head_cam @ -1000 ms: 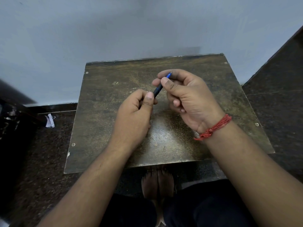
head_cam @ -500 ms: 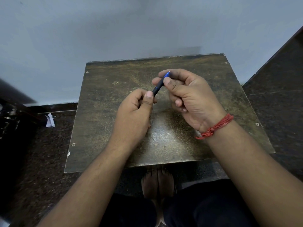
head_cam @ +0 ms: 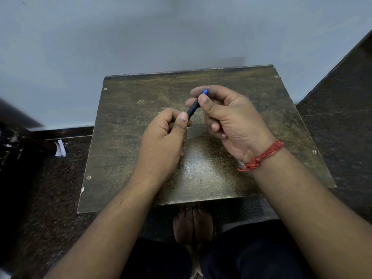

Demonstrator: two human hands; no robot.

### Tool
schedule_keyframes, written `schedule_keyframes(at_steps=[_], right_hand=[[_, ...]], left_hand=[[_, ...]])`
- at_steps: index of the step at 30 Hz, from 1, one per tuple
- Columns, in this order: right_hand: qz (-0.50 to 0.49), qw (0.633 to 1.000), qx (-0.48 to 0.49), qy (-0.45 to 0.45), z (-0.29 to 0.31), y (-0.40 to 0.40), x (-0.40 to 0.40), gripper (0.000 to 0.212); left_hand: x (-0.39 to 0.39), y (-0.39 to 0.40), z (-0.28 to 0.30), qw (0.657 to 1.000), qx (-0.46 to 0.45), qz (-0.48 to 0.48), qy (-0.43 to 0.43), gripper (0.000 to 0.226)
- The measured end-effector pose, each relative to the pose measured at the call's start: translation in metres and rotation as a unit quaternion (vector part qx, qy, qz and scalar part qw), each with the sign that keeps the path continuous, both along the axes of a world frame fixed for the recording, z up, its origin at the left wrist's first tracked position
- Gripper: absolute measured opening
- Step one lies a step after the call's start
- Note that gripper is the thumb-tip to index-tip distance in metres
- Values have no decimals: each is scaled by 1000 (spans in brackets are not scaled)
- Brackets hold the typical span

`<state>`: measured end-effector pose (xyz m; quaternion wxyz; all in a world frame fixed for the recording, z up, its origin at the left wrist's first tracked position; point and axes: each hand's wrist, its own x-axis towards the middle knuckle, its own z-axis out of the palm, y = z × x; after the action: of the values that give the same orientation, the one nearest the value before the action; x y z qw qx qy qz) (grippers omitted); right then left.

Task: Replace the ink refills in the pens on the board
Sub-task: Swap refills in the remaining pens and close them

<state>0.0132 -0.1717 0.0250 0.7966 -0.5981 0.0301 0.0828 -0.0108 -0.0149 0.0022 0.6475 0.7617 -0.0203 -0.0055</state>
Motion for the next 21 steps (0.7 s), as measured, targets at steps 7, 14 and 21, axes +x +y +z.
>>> schedule_keyframes(at_steps=[7, 14, 21], right_hand=[[0, 1000, 10, 1, 1, 0, 1, 10], [-37, 999, 35, 18, 2, 9, 0, 16], [-75, 996, -45, -8, 5, 11, -2, 7]], left_hand=[[0, 0, 3, 1000, -14, -4, -21, 23], [-1, 1, 2, 996, 62, 18, -69, 20], [-3, 0, 3, 993, 86, 43, -69, 23]])
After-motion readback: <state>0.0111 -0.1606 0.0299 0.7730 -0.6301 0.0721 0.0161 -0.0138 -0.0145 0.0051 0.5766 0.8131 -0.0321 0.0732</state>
